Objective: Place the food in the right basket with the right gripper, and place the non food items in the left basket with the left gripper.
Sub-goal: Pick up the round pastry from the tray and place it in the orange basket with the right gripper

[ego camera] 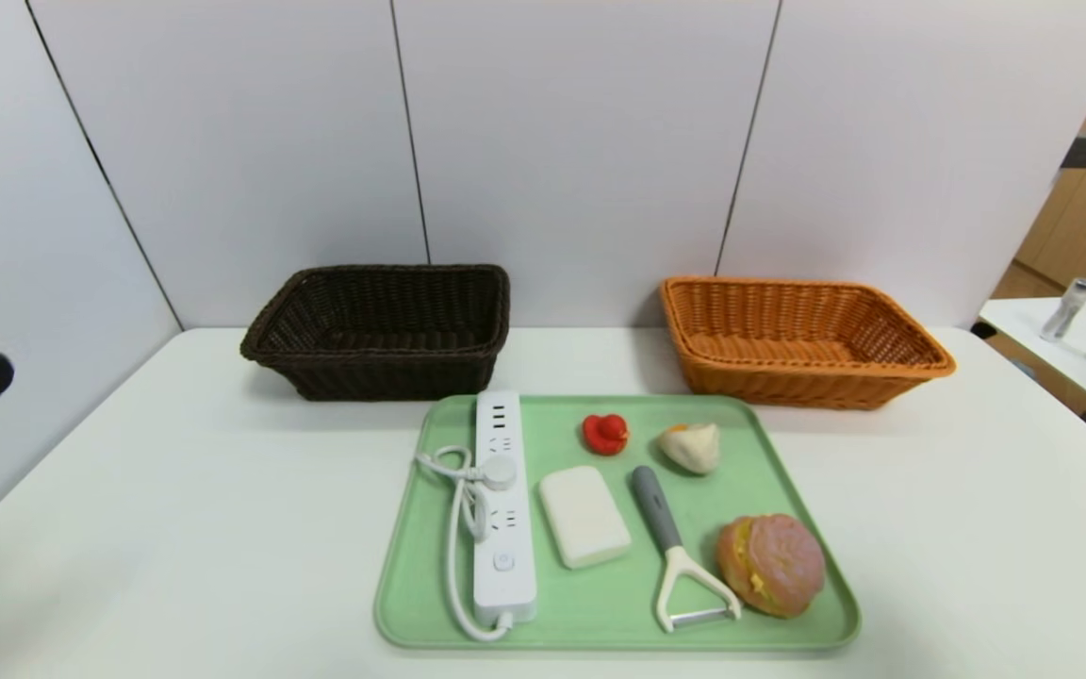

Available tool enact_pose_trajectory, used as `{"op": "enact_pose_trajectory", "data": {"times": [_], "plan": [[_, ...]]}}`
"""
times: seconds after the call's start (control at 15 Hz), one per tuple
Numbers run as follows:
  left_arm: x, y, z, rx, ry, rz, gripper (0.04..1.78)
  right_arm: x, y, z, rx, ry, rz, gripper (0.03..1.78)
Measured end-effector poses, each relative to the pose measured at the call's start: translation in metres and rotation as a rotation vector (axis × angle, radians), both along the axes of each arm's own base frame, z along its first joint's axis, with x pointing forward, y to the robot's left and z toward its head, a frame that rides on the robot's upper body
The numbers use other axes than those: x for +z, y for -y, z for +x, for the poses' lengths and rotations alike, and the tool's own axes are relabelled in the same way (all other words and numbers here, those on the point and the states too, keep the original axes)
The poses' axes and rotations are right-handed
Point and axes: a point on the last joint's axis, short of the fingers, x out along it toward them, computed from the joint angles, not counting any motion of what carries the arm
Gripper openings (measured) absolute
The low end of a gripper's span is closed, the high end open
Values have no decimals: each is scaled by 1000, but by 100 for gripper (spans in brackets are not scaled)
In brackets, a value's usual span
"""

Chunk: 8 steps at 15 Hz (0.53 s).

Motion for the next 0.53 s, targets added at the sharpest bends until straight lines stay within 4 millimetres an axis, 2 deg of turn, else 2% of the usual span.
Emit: {"op": "enact_pose_trajectory", "data": {"times": [0.13, 0.27, 0.4, 0.53], "plan": [[8, 0, 28, -1, -55, -2, 169, 21, -3, 39, 8, -30, 5, 170], [10, 0, 54, -1, -113, -3, 169, 30, -6, 73, 13, -69, 4, 170], [8, 0, 81, -1, -174, 0, 169, 32, -13, 106, 35, -118, 1, 170], [1, 0, 104, -1, -237, 13, 169, 25, -26, 134, 76, -189, -8, 170]]}}
